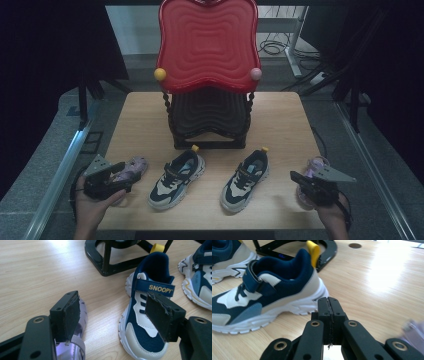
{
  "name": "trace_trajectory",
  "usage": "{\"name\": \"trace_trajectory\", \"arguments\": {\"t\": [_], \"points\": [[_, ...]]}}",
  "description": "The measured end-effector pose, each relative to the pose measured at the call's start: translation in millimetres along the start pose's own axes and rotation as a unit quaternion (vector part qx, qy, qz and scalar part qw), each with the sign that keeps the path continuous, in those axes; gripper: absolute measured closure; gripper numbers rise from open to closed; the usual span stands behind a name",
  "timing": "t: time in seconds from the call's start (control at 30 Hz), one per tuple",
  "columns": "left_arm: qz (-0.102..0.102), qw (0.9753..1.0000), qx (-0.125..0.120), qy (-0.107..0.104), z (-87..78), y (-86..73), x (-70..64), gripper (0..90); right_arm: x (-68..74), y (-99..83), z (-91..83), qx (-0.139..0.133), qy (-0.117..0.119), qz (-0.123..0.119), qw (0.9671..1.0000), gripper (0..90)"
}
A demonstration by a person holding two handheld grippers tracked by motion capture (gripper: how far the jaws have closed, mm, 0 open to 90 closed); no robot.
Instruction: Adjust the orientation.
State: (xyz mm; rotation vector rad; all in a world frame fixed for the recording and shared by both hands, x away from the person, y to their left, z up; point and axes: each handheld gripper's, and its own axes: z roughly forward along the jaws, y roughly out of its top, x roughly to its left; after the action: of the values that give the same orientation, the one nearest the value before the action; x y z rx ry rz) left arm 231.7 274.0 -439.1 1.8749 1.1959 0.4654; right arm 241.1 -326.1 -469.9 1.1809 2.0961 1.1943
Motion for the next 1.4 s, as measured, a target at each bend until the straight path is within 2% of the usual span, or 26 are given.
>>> {"name": "trace_trajectory", "arguments": {"t": [0.03,0.1,0.23,0.6,0.77,0.93,1.07,1.4], "points": [[-0.003,1.0000,-0.002,0.000,0.4,-0.3,1.6,28.8,-6.5,-7.5,-8.6,0.000,-0.011,0.009,0.9999,89.6],[-0.005,1.0000,0.001,-0.001,2.0,-0.8,2.6,28.8,-9.7,-10.8,-11.2,0.001,-0.016,0.014,0.9998,89.6],[-0.002,0.9999,0.011,-0.003,6.6,-2.0,2.5,28.8,-26.4,-30.3,-22.2,0.011,-0.044,0.039,0.9982,89.6],[-0.003,0.9999,0.012,-0.001,4.3,-3.2,2.6,28.8,-37.3,-55.9,-40.4,0.024,-0.069,0.057,0.9957,89.6],[-0.006,1.0000,0.004,0.003,2.4,-3.3,5.2,29.5,-38.6,-63.5,-43.4,0.040,-0.083,0.053,0.9943,89.6],[-0.006,0.9999,0.007,0.004,3.8,-3.9,5.0,29.5,-41.4,-69.2,-44.8,0.056,-0.096,0.050,0.9925,89.6],[-0.004,0.9999,0.010,0.003,5.0,-3.7,4.4,29.5,-42.4,-69.6,-44.3,0.066,-0.111,0.039,0.9909,89.7],[-0.006,1.0000,0.001,0.006,1.3,-3.9,6.9,29.7,-40.7,-71.1,-37.4,0.081,-0.101,0.033,0.9911,89.7]]}}
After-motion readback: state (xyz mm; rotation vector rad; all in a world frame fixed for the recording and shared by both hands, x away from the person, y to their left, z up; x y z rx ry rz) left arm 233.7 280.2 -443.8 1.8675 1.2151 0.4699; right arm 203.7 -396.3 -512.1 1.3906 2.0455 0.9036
